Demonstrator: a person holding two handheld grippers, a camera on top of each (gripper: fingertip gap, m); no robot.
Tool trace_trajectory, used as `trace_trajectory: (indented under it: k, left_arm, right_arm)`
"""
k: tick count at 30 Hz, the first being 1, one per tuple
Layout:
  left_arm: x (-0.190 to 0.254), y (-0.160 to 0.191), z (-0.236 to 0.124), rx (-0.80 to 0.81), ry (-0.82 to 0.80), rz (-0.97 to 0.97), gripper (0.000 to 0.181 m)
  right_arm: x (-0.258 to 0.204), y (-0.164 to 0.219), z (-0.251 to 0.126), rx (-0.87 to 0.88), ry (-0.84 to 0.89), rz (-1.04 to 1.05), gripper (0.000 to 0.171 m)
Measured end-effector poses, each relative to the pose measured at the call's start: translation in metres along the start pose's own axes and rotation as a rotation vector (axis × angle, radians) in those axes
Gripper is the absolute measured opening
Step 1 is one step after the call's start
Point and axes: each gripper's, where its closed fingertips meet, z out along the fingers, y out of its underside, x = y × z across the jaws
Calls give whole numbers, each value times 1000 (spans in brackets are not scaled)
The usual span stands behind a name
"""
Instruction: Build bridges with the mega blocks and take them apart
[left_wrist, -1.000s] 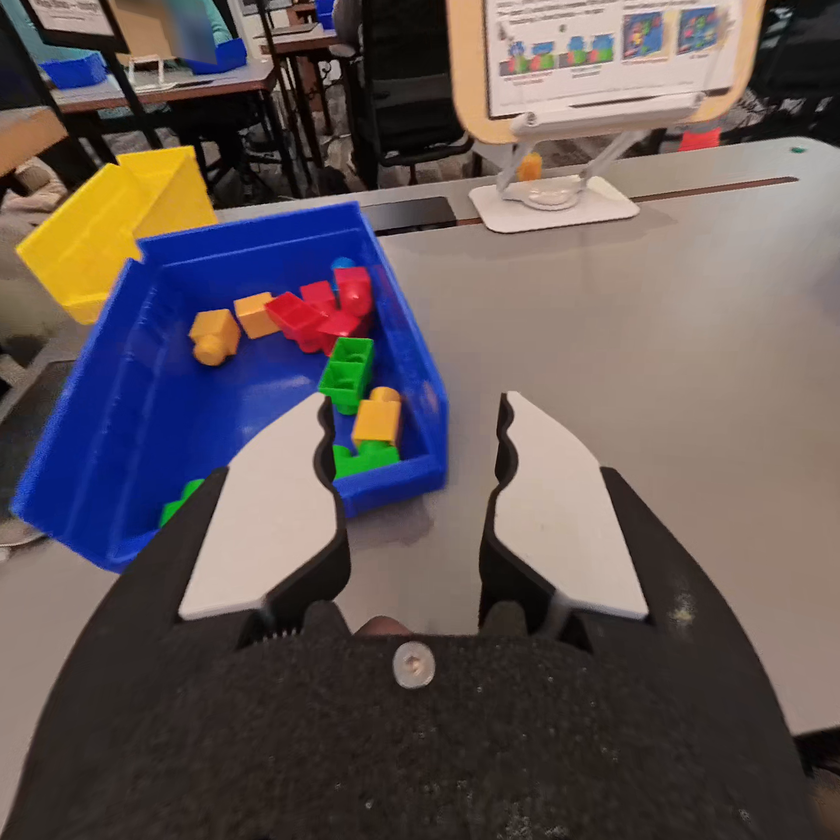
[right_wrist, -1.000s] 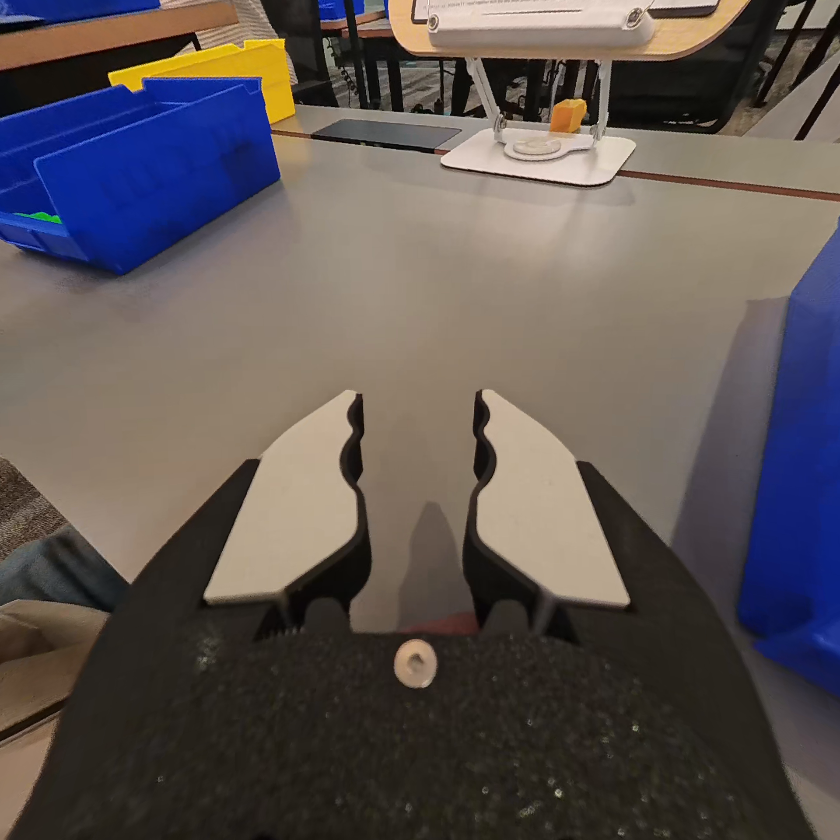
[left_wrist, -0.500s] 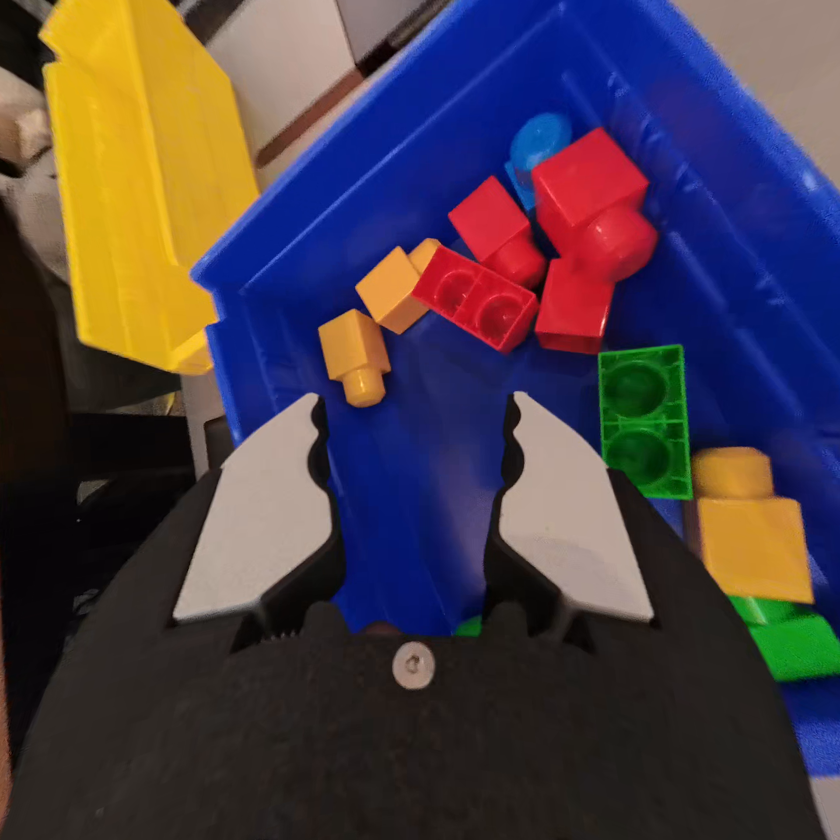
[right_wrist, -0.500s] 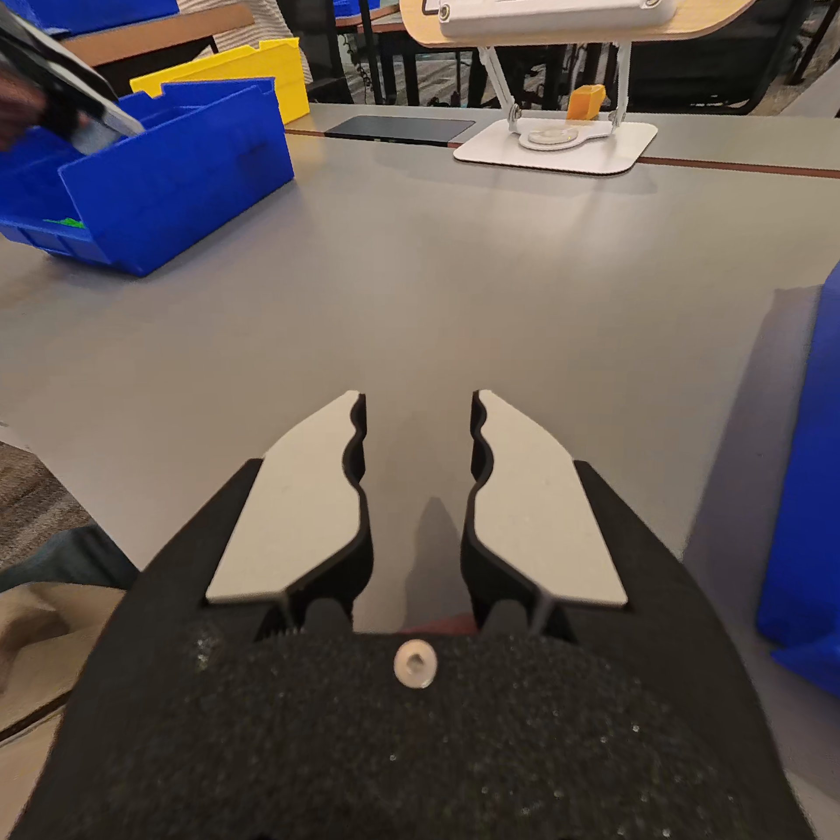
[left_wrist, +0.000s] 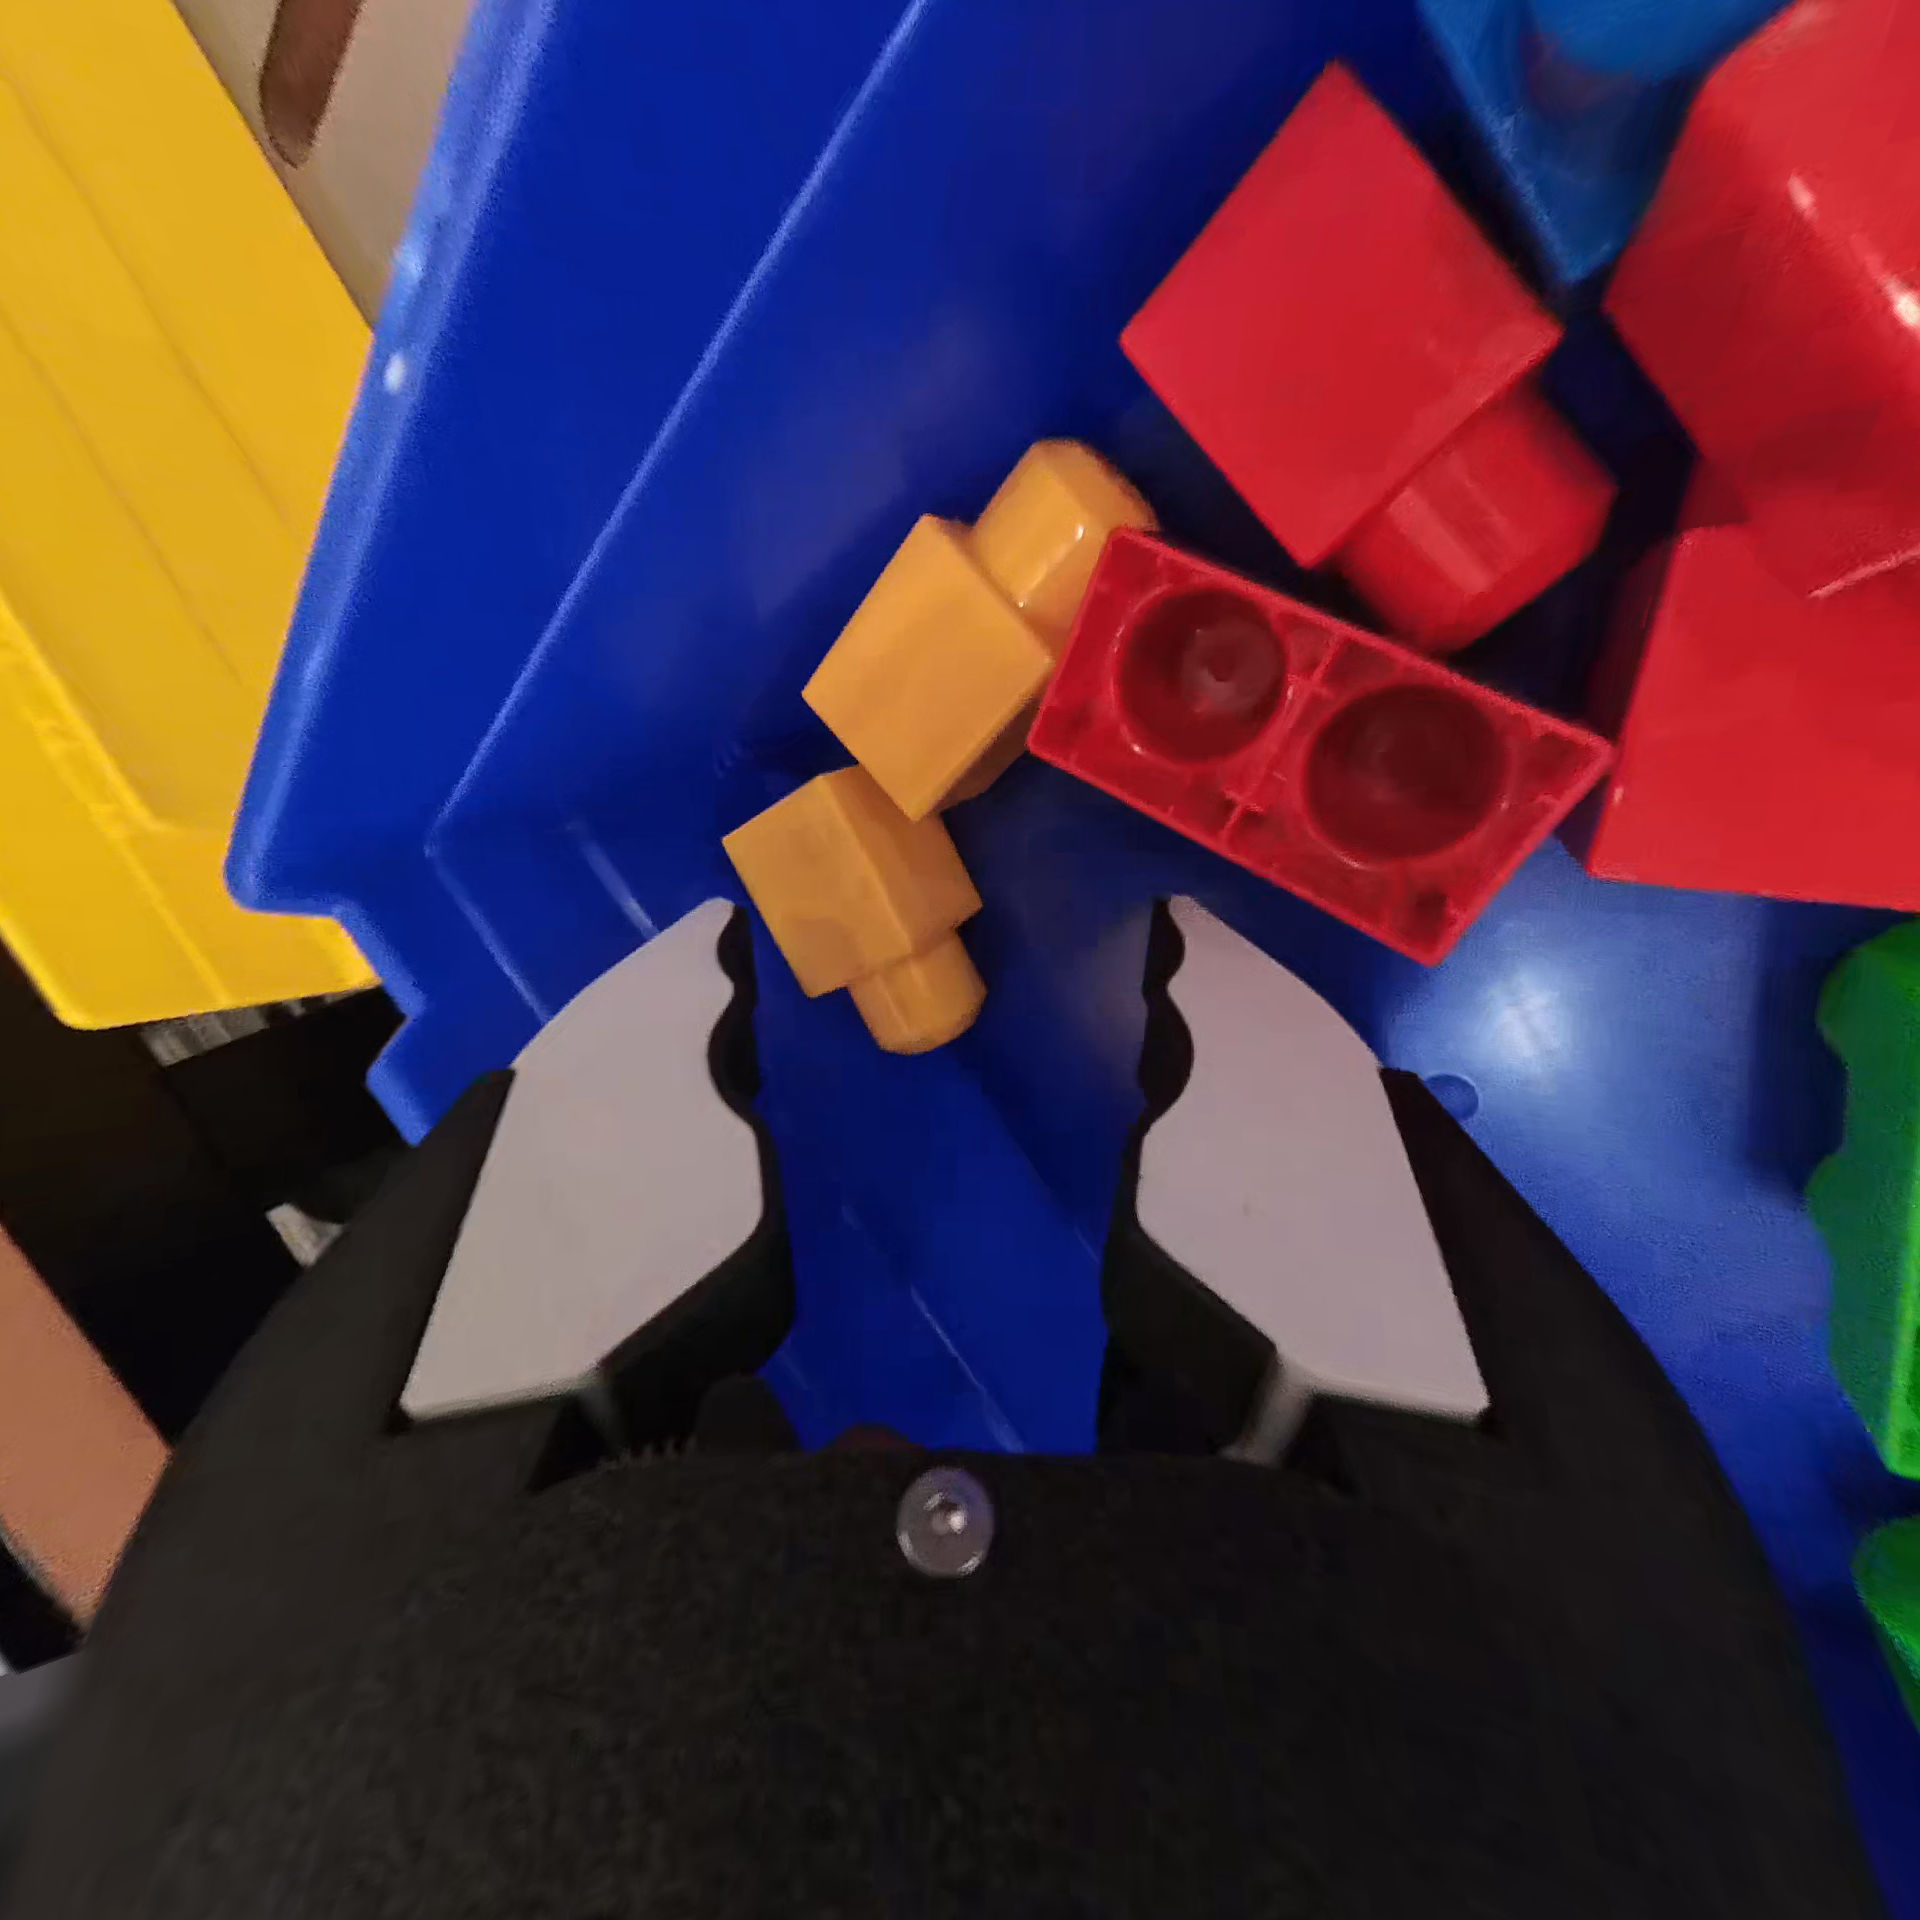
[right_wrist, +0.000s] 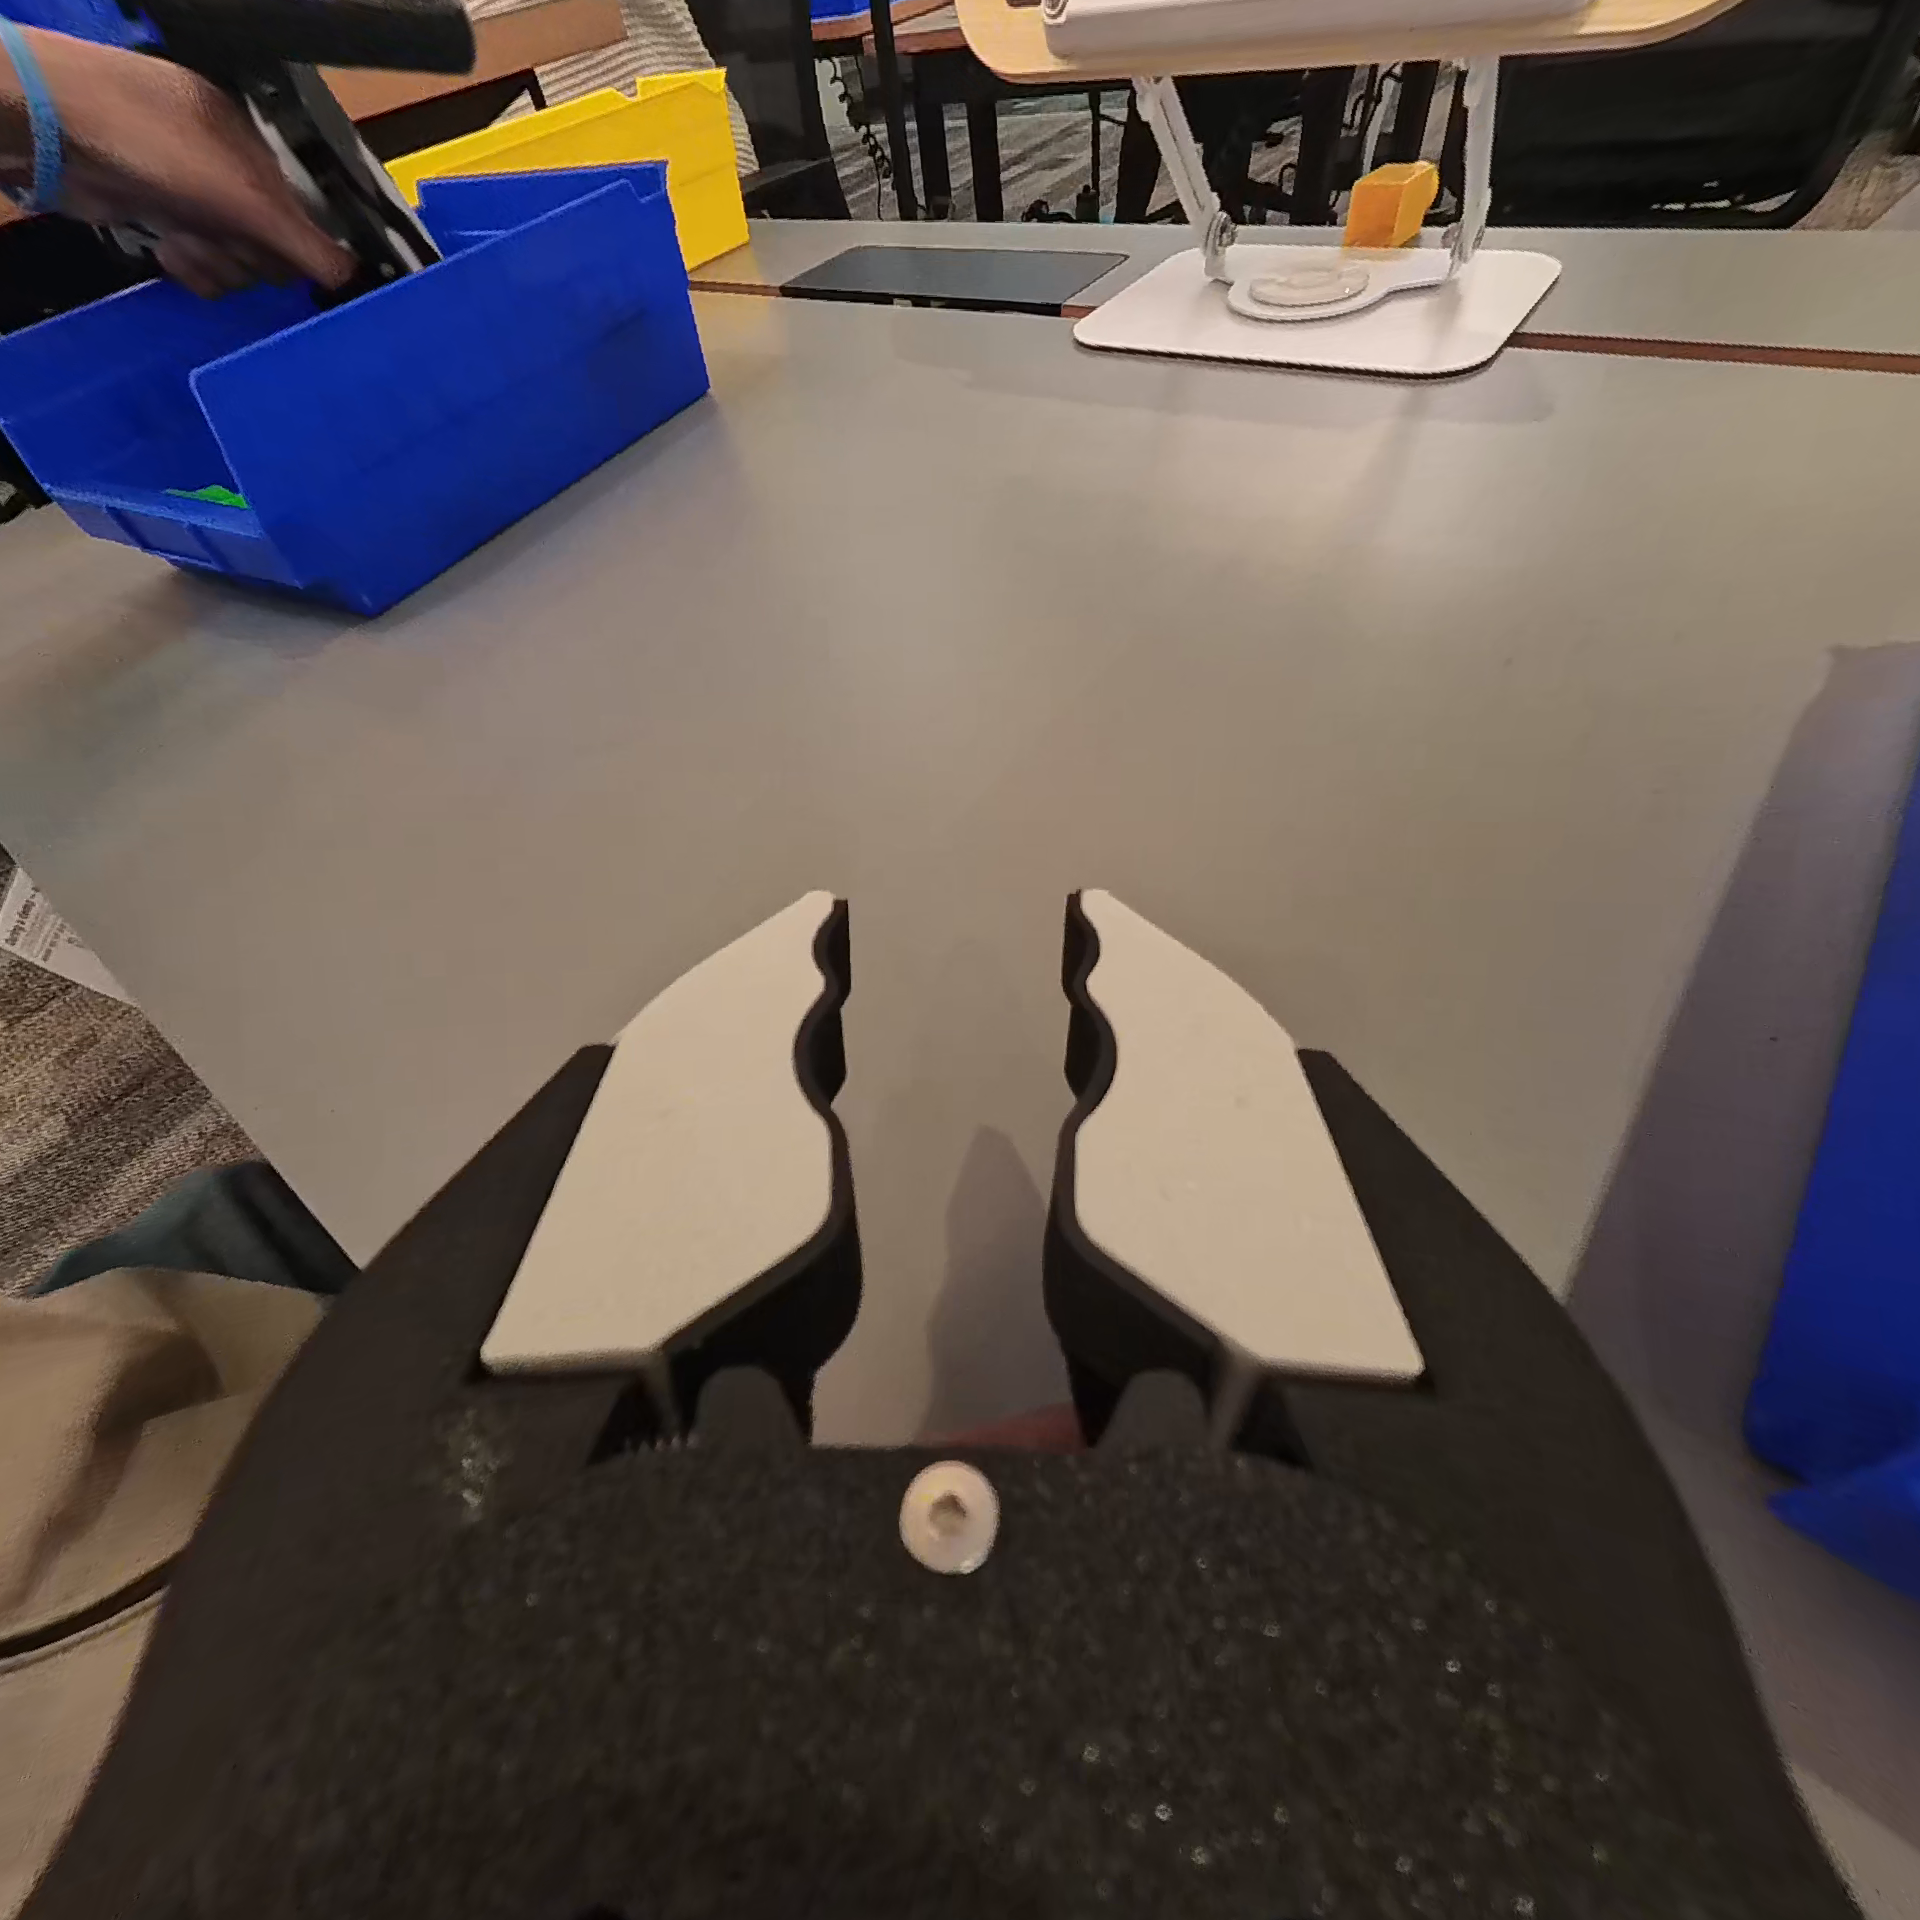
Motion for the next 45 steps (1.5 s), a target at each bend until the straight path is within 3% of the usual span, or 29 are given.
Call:
trace_trajectory:
  k: [7,11,16,22,30,36,45]
  left_arm:
    - [-8,1,16,-84,-3,40,70]
    - [-9,2,22,-111,-50,106,58]
    - [-8,4,20,-114,-31,95,60]
    - [-8,8,13,-68,-47,78,37]
    - [22,26,-4,-63,16,116,50]
    - [12,27,-11,-30,-32,63,52]
    - [16,31,6,-115,15,2,53]
  right_arm:
    - [-2,1,0,-12,-14,-16,37]
    - [-3,2,1,-21,-15,-36,36]
    - [-3,3,0,-21,-21,-36,36]
    - [-2,3,-1,-23,-19,-41,35]
    - [-3,4,-1,-28,-16,-50,34]
    - [-4,5,-1,-32,-17,-55,34]
    - [-5,5,-2,-37,-25,-56,33]
